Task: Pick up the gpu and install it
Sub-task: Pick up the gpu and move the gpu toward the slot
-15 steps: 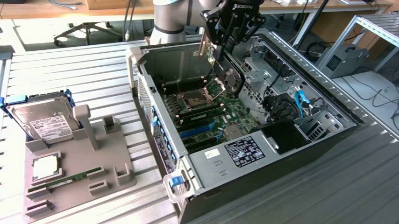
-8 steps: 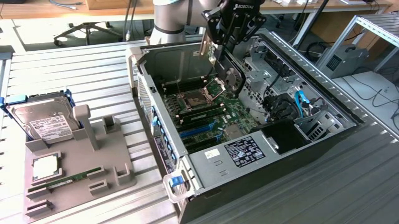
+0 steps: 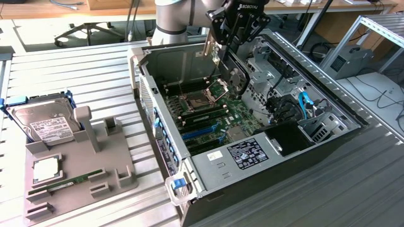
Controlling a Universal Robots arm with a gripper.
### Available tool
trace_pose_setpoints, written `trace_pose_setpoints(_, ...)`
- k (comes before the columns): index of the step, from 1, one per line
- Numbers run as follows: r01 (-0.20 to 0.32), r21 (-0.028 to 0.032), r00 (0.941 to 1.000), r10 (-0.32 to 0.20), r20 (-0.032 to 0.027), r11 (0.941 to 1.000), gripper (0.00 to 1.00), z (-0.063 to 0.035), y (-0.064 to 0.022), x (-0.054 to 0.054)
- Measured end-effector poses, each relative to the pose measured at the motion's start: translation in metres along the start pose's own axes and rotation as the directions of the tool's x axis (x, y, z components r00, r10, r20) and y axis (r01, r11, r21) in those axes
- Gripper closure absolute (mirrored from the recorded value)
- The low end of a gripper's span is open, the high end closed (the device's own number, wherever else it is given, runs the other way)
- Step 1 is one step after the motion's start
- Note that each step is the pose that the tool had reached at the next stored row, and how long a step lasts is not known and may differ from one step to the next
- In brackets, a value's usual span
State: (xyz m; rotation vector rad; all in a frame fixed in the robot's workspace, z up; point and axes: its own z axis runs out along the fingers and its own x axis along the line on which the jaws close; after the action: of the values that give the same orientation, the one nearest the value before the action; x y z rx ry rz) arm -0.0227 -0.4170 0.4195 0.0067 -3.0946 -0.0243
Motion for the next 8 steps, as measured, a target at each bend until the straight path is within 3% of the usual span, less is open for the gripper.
trace_pose_setpoints(8,0.000,0.0000,1.0000,0.000,0.0000,1.0000,0.73,0.0012,0.0010,-0.0048)
